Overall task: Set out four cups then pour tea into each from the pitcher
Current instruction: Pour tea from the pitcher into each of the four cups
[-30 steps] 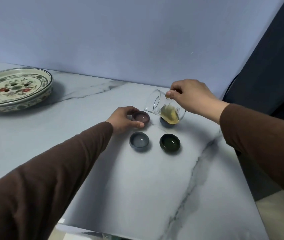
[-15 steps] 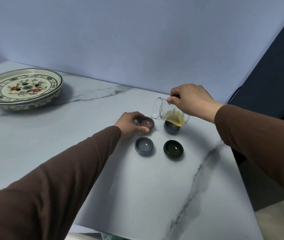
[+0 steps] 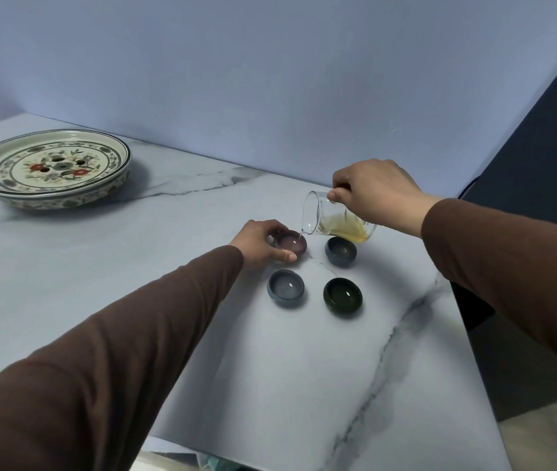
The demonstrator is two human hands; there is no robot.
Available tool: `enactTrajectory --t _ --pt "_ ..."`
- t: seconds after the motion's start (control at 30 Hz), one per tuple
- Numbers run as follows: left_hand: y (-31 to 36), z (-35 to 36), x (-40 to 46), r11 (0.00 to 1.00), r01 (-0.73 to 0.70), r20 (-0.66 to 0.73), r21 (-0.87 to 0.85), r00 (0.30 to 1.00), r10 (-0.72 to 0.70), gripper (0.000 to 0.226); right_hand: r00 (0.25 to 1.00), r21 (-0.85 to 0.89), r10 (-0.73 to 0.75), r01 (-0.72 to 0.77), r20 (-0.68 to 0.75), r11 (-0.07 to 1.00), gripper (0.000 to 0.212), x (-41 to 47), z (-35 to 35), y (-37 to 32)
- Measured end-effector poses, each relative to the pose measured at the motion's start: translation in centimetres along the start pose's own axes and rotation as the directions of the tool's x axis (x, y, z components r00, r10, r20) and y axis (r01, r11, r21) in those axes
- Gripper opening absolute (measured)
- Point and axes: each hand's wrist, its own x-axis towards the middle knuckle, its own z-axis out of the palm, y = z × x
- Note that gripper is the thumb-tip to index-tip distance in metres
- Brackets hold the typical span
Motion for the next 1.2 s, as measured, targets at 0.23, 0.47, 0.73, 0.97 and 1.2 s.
enactTrajectory --t 0.23,0.47,0.73,0.97,1.2 --pt "-0.1 -0.1 0.1 1.000 -0.005 0.007 0.023 1.000 0.005 0.061 0.999 -0.040 -0.025 0.024 -0.020 0.999 0.026 0.6 -0.7 -0.1" --pt "-0.2 -0.1 0.3 0.999 -0.005 0.011 0.048 1.000 0.004 0.064 0.999 -0.060 -0.042 0.041 -0.023 0.997 0.027 1.0 -1.3 -0.2" --pt "-0.2 0.0 0.4 0.996 0.017 0.005 0.082 1.000 -0.017 0.074 0.998 -0.085 -0.058 0.056 -0.018 0.995 0.027 1.1 -2.0 -0.4" --pt "-0.3 0.0 0.4 0.996 0.019 0.010 0.085 1.000 -0.020 0.071 0.997 -0.088 -0.079 0.077 -0.015 0.993 0.026 1.2 -2.3 -0.8" --pt "-0.8 0.2 0.9 0.994 0.045 0.009 0.104 0.999 -0.046 0.071 0.995 -0.115 -0.102 0.099 -0.019 0.988 0.027 1.2 -2.3 -1.1"
